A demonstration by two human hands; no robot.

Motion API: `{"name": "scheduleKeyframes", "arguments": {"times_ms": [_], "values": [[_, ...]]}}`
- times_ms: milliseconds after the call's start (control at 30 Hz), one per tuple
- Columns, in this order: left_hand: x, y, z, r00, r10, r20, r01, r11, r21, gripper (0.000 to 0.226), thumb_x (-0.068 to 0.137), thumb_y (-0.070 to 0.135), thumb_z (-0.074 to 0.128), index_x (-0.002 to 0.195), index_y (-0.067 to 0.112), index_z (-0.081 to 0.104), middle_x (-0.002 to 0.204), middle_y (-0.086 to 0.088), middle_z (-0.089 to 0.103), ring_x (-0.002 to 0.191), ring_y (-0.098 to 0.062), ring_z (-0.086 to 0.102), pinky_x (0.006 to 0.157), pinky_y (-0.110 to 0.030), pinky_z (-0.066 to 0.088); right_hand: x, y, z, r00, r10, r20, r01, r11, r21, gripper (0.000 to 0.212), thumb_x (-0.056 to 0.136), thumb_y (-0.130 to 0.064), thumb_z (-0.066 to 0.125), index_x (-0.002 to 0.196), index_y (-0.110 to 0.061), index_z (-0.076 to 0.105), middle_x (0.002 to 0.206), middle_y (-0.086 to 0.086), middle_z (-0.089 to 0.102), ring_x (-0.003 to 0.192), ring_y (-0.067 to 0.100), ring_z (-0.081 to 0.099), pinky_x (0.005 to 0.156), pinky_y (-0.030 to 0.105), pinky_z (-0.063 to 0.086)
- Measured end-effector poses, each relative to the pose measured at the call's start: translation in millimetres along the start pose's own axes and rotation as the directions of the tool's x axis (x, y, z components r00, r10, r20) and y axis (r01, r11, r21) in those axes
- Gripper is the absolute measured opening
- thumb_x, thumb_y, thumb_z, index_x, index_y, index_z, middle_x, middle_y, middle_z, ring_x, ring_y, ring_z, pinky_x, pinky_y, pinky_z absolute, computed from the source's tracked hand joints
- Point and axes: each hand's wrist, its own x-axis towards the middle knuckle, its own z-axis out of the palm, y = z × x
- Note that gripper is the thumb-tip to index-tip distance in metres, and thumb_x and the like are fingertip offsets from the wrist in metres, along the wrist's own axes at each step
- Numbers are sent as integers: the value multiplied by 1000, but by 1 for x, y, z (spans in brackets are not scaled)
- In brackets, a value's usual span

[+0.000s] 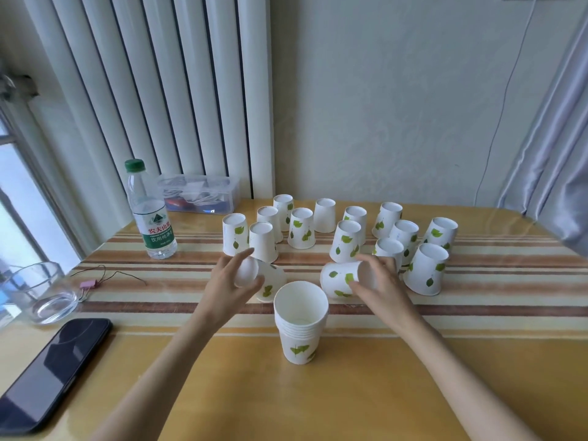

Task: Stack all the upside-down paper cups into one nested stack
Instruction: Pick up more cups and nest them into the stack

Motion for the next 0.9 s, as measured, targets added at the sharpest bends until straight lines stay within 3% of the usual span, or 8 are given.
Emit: {"name": "scheduleKeyframes", "arguments": {"times_ms": [133, 367, 467, 567, 667, 733, 800, 900], "values": [[-29, 3, -22, 1000, -4, 1, 4, 998, 68, 52, 76, 36, 67, 123, 24, 49, 118, -5, 49, 97, -22, 53, 73, -26, 47, -20, 0, -13, 998, -23, 54, 33, 981, -189, 43, 85, -32, 49, 125, -43, 42, 123, -8, 40, 107, 20, 50, 86, 39, 44], [-48, -8, -26, 950, -230, 209, 161, 940, 301, 81, 72, 38, 72, 139, 17, 31, 133, -7, 39, 116, -23, 48, 92, -37, 46, -47, 6, -18, 983, 147, 112, -98, 928, -359, 46, 78, -43, 57, 116, -27, 37, 128, 0, 43, 112, 28, 49, 89, 39, 42], [-48, -7, -14, 948, -255, 188, 169, 908, 383, 88, 69, 55, 69, 139, 19, 31, 136, -6, 42, 121, -25, 48, 98, -43, 43, -49, 5, -5, 986, 115, 119, -55, 905, -421, 68, 74, -53, 61, 130, -29, 31, 137, 2, 43, 119, 30, 45, 91, 38, 38], [-52, -1, -2, 970, -198, 141, 150, 943, 296, 82, 71, 48, 71, 138, 21, 34, 135, -3, 47, 118, -23, 50, 93, -40, 45, -46, 1, 5, 984, 79, 160, -8, 917, -400, 74, 76, -46, 62, 136, -31, 22, 143, 4, 39, 122, 30, 44, 93, 41, 41], [-54, 5, -4, 984, -179, 25, 177, 983, 48, 75, 71, 40, 74, 135, 20, 38, 125, -6, 53, 103, -24, 56, 83, -36, 47, -46, -12, 5, 997, 47, 58, -32, 971, -238, 86, 79, -42, 61, 143, -44, 3, 146, 4, 36, 128, 30, 43, 86, 38, 42], [-56, 10, -13, 982, -189, -21, 180, 956, -231, 67, 66, 44, 74, 121, 22, 43, 112, -9, 60, 89, -23, 62, 72, -34, 52, -48, -32, -2, 996, -62, -72, 66, 996, 62, 75, 78, -41, 62, 136, -55, 16, 137, -7, 45, 121, 22, 49, 87, 34, 42], [-58, 17, -23, 982, -180, -50, 145, 902, -406, 56, 70, 39, 75, 113, 23, 42, 103, -7, 61, 85, -20, 63, 64, -28, 54, -48, -58, -10, 974, -117, -195, 184, 909, 374, 58, 75, -37, 65, 122, -51, 34, 117, -22, 51, 104, 5, 54, 83, 22, 48], [-63, 25, -33, 987, -144, -77, 90, 872, -481, 47, 81, 26, 68, 119, 17, 43, 109, -5, 60, 90, -15, 61, 56, -19, 52, -49, -88, -13, 961, -187, -202, 272, 764, 586, 48, 75, -25, 69, 110, -36, 39, 114, -11, 52, 96, -2, 54, 77, 15, 48]]}}
